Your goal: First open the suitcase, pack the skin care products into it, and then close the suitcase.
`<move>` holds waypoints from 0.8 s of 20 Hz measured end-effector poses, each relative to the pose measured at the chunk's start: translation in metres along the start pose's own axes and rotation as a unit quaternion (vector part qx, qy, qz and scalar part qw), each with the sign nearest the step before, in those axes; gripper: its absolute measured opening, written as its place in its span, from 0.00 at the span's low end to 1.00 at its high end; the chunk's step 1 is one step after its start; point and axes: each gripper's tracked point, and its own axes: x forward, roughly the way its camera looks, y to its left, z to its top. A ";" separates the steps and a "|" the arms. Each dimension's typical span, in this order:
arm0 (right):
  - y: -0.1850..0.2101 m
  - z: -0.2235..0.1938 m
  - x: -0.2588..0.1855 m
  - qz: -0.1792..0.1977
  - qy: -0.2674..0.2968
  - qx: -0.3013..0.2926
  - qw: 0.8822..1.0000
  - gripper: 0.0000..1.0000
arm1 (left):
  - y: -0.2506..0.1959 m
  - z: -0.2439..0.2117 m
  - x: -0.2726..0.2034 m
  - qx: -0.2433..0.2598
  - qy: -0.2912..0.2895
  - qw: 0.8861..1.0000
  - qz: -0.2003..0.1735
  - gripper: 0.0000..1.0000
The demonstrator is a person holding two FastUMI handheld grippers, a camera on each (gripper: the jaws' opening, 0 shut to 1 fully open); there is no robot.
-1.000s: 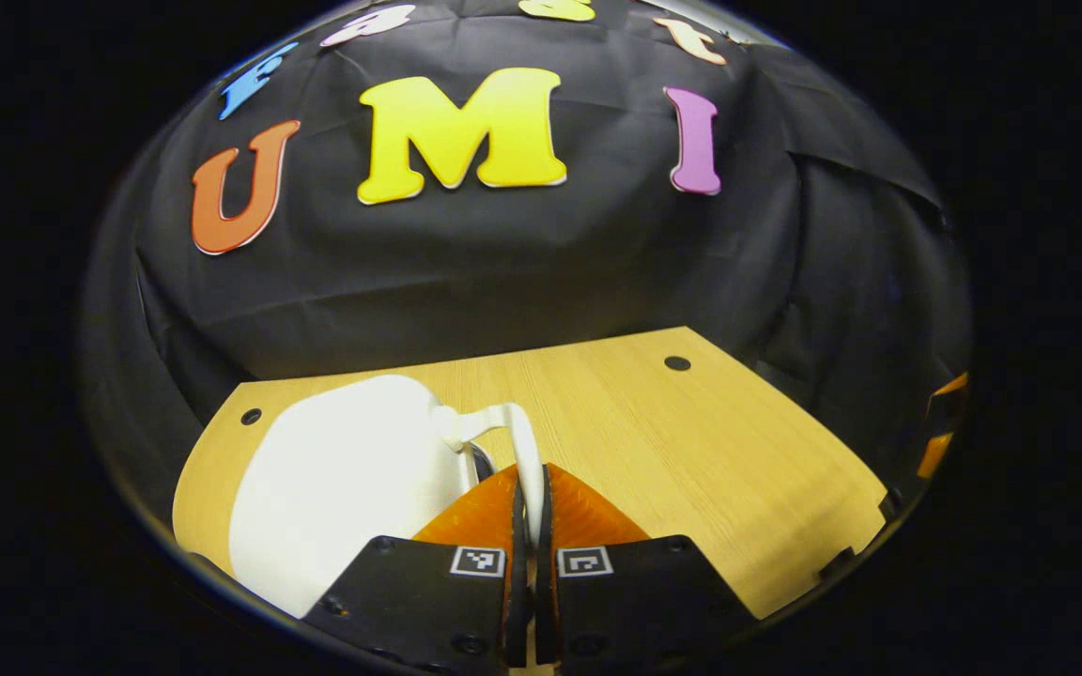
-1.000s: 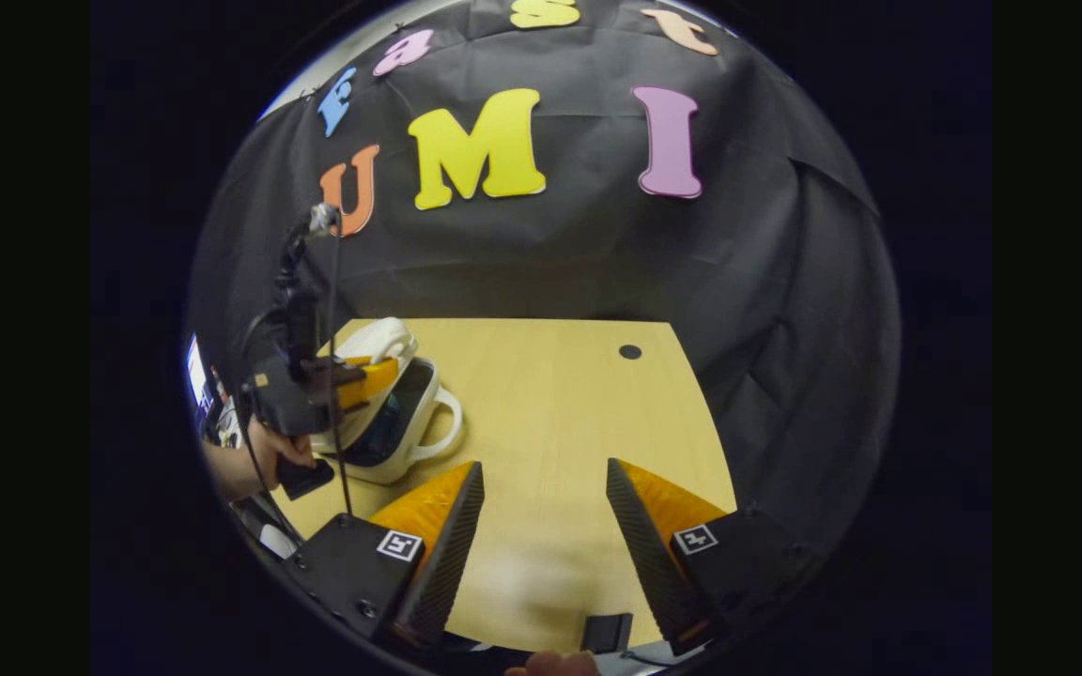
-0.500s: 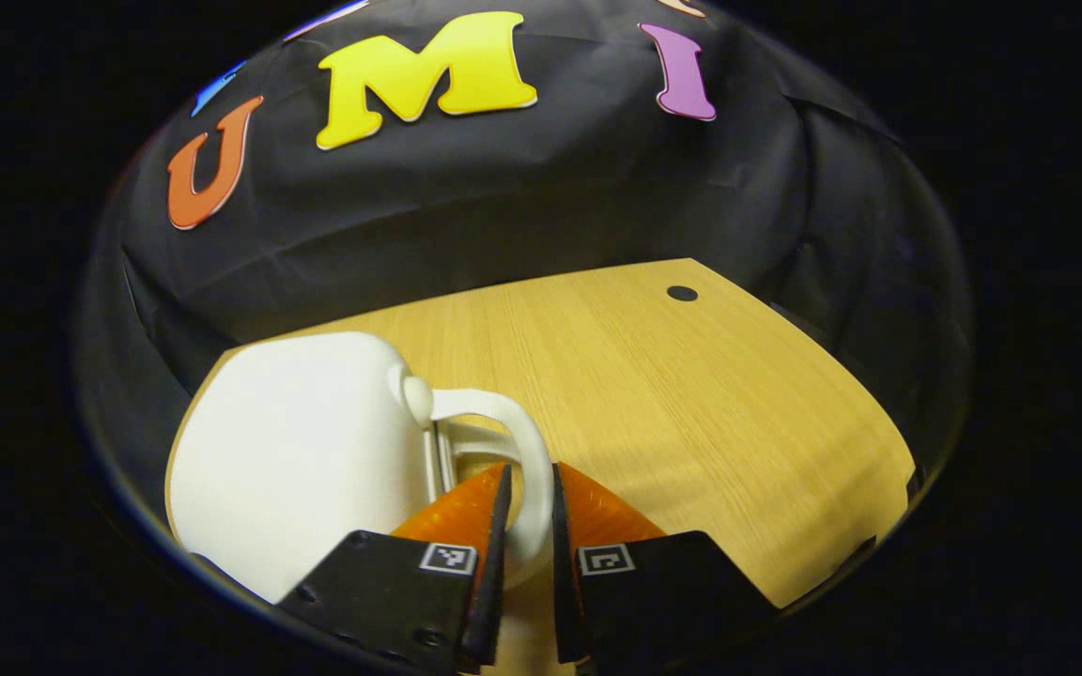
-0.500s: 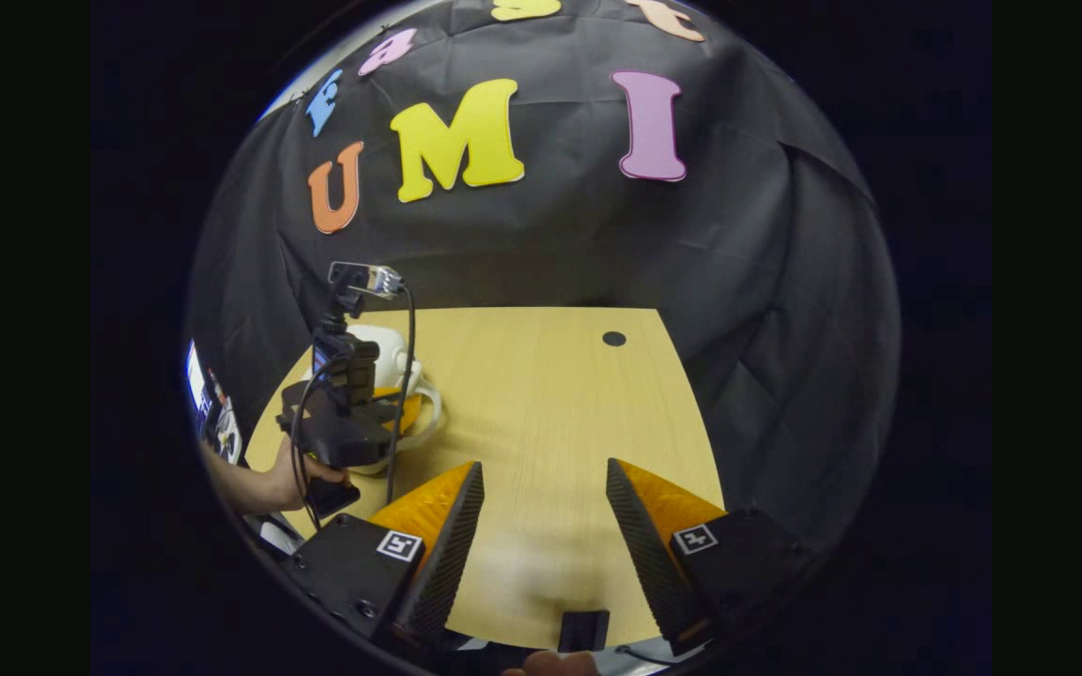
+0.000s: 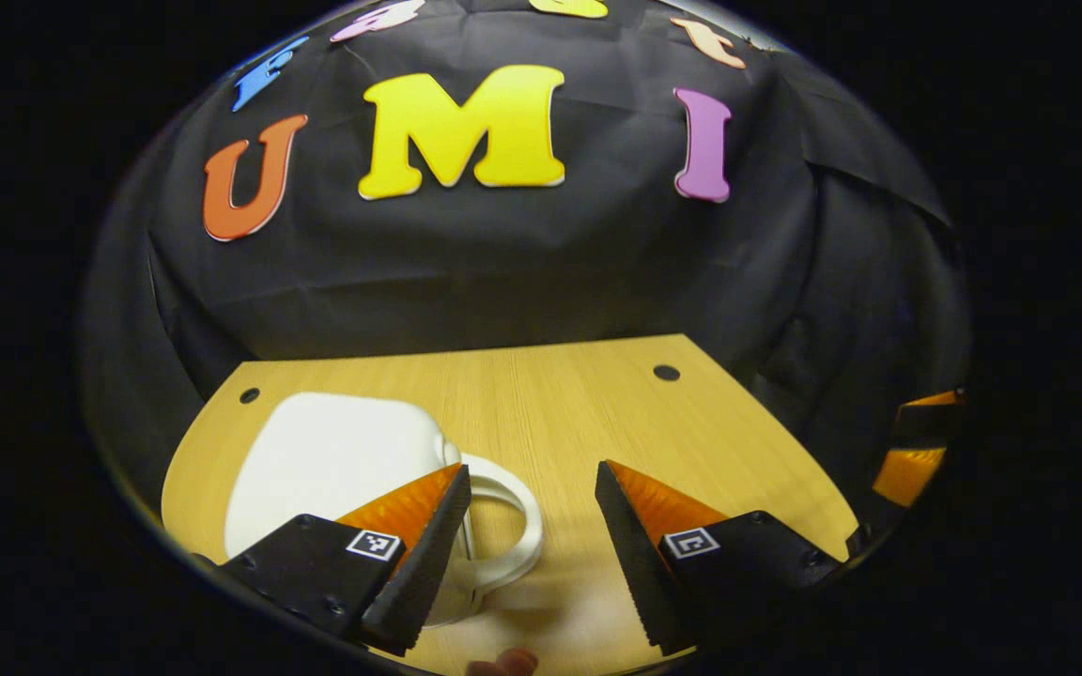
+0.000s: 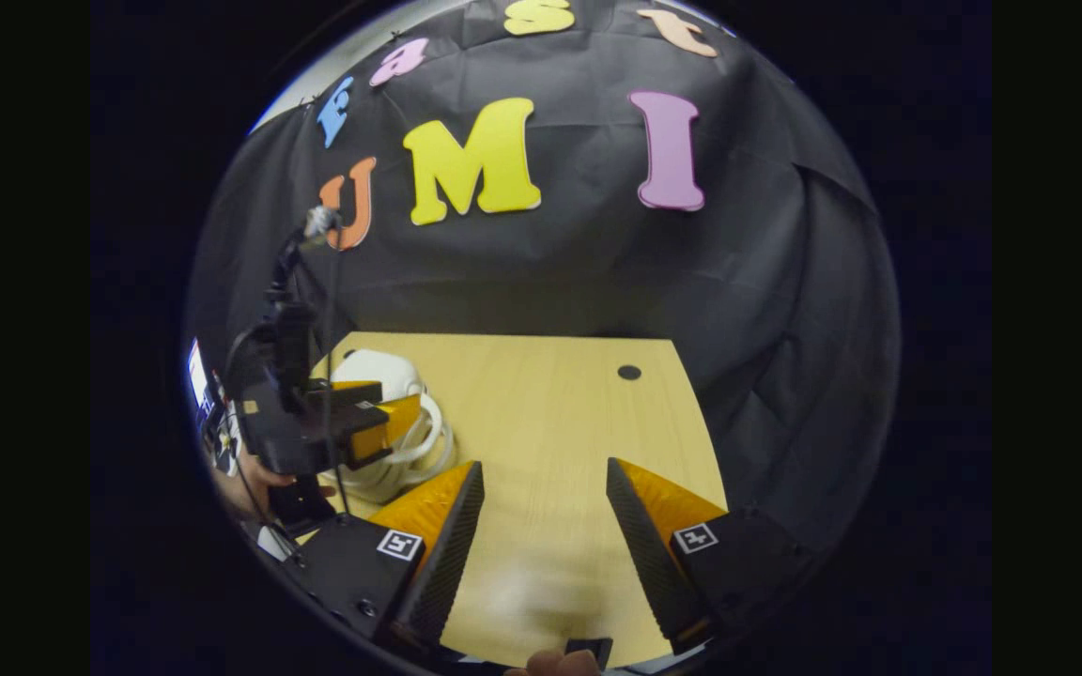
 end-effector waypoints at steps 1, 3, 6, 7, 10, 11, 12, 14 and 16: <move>0.007 0.015 -0.001 0.004 -0.020 -0.001 1.000 0.78 | 0.005 0.025 -0.012 -0.011 -0.025 1.000 0.002 0.86; 0.022 0.048 -0.002 -0.001 -0.065 -0.013 0.998 0.79 | 0.024 0.078 -0.039 -0.017 -0.090 0.996 0.022 0.86; 0.041 0.116 -0.008 -0.024 -0.156 -0.024 0.987 0.79 | 0.060 0.144 -0.087 -0.030 -0.184 0.980 0.066 0.87; 0.048 0.140 -0.011 -0.032 -0.187 -0.021 0.982 0.79 | 0.072 0.159 -0.098 -0.033 -0.206 0.975 0.082 0.87; 0.075 0.186 -0.021 -0.034 -0.255 0.001 0.966 0.80 | 0.093 0.184 -0.125 -0.032 -0.241 0.964 0.105 0.97; 0.081 0.193 -0.022 -0.035 -0.267 0.004 0.963 0.80 | 0.101 0.186 -0.131 -0.032 -0.246 0.962 0.111 0.97; 0.086 0.197 -0.022 -0.039 -0.275 0.004 0.961 0.80 | 0.106 0.187 -0.133 -0.032 -0.250 0.961 0.112 0.97; 0.097 0.204 -0.026 -0.052 -0.294 -0.002 0.954 0.80 | 0.112 0.185 -0.142 -0.026 -0.260 0.959 0.113 0.97; 0.108 0.205 -0.028 -0.066 -0.308 -0.010 0.949 0.80 | 0.114 0.187 -0.149 -0.026 -0.275 0.955 0.110 0.97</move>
